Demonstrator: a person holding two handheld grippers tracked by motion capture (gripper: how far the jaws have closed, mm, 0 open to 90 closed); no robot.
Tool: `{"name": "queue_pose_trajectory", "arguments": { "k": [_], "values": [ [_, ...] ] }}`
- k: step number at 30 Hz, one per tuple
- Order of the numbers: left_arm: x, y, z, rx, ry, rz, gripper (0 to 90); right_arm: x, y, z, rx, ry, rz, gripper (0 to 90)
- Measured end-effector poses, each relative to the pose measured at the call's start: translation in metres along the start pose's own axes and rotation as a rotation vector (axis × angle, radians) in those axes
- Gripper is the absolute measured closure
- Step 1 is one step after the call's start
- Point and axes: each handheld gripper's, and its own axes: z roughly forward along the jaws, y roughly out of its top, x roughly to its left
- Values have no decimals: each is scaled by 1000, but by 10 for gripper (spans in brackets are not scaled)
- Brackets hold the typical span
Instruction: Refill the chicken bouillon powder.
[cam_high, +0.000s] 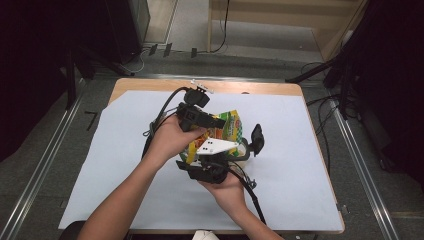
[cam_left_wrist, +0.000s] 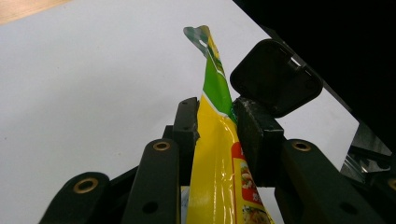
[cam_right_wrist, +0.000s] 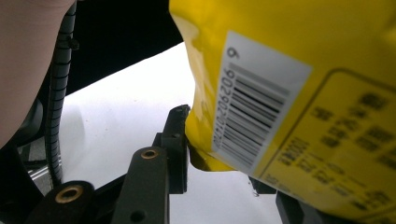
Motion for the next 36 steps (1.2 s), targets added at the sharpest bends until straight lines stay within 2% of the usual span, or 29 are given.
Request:
{"name": "queue_pose_trajectory", "arguments": {
  "k": [36],
  "values": [
    [4, 1, 0, 4, -18, -21, 701, 1, 2, -1, 15, -3, 2, 664]
  ]
}}
